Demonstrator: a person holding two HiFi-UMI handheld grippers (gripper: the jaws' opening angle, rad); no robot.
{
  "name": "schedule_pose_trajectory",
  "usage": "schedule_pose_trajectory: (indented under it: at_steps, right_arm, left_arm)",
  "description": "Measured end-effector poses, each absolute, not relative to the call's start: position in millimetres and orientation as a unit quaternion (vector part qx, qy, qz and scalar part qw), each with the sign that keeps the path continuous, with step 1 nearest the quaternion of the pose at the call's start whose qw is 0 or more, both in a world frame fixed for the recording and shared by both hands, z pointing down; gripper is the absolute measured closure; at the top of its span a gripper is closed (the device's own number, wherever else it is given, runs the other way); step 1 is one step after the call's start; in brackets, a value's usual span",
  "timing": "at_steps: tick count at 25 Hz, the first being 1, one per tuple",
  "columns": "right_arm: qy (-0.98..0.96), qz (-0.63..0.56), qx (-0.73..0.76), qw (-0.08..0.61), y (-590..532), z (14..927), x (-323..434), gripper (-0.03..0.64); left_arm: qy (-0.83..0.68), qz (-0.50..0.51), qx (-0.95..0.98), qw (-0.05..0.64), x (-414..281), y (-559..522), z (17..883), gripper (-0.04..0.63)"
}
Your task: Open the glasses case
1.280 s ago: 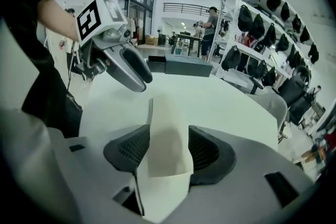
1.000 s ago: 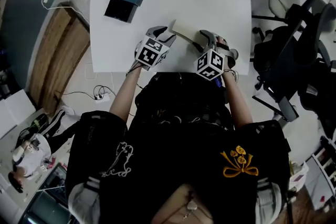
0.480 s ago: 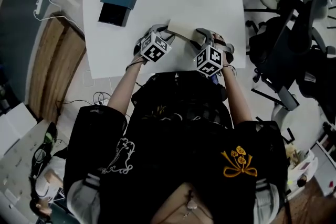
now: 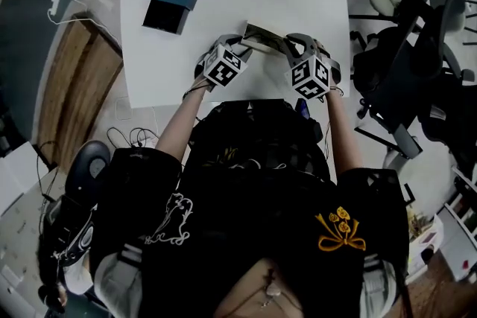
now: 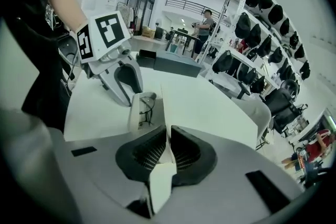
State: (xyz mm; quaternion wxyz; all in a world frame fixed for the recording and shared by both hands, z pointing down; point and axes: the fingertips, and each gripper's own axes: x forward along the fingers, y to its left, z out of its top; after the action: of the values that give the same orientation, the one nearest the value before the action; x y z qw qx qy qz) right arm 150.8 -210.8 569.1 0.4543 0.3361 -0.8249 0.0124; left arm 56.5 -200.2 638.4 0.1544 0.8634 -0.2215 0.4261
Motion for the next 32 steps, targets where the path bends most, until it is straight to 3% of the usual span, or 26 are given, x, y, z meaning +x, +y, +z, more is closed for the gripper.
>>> schedule_pose_trajectory:
  at_steps: [7, 16, 22, 32]
  right_arm:
    - [-0.803, -0.014, 0.349, 0.483, -248.2, 575.9, 164.0, 0.584]
    - [-0.794, 0.016, 0.385, 0.469, -270.5, 585.6, 168.4, 0.562]
    - [-0.803, 0.064, 0.398, 0.44, -253.7, 577.3, 164.5, 0.491]
    - [-0.805, 0.119, 0.465, 0.348, -204.2, 526.6, 134.6, 0.486]
  left_arm:
    - [-0.24, 0.411, 0.861, 0.18, 55.6, -199.0, 637.6, 0.417]
    - [-0.235, 0.399, 0.866, 0.19, 56.6, -191.6, 638.0, 0.417]
    - [-0.231, 0.386, 0.871, 0.198, 51.3, -181.7, 621.1, 0.417]
    - [-0.262, 0.323, 0.887, 0.202, 17.3, -169.2, 578.8, 0.417]
